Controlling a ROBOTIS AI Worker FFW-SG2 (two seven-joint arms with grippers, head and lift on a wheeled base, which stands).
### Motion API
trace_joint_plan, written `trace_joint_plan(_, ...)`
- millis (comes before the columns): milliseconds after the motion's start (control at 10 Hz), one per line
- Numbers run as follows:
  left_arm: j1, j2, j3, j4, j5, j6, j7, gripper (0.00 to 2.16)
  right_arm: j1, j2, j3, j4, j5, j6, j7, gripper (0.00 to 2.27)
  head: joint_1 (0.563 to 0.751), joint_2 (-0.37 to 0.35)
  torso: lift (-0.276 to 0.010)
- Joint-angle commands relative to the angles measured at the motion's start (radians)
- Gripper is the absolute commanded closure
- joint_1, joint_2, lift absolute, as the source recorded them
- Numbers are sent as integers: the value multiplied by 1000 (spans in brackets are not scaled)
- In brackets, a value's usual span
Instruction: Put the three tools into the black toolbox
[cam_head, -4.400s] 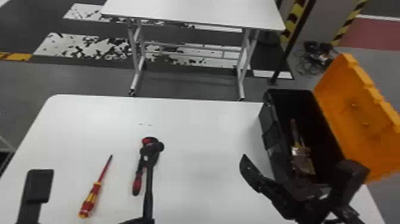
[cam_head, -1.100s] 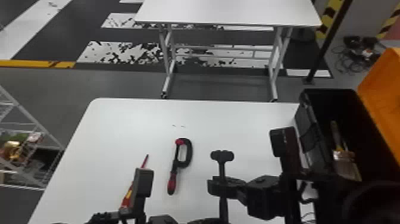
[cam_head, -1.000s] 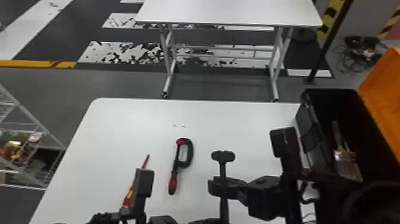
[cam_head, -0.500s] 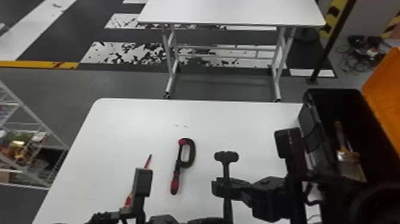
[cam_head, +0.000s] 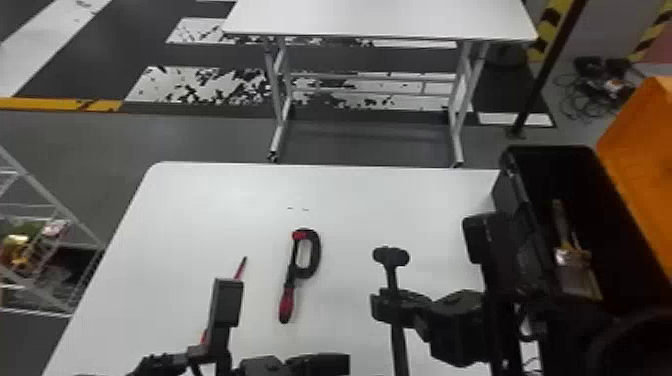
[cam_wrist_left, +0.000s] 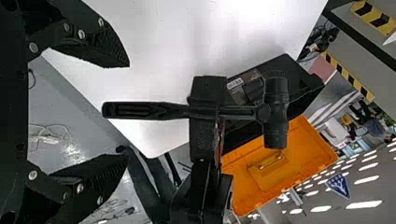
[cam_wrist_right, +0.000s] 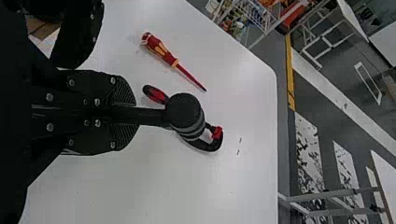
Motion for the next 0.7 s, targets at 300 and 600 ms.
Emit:
trace_joint_plan(300, 37, -3, 58, 5, 0, -21, 38, 46, -4, -106, -107, -76, 118, 0, -27, 2246, 695, -85, -51)
trace_joint_plan(600, 52, -7, 76, 9, 0, -37, 81, 46, -29, -139, -275, -92, 15, 15, -27, 2246, 695, -181, -51)
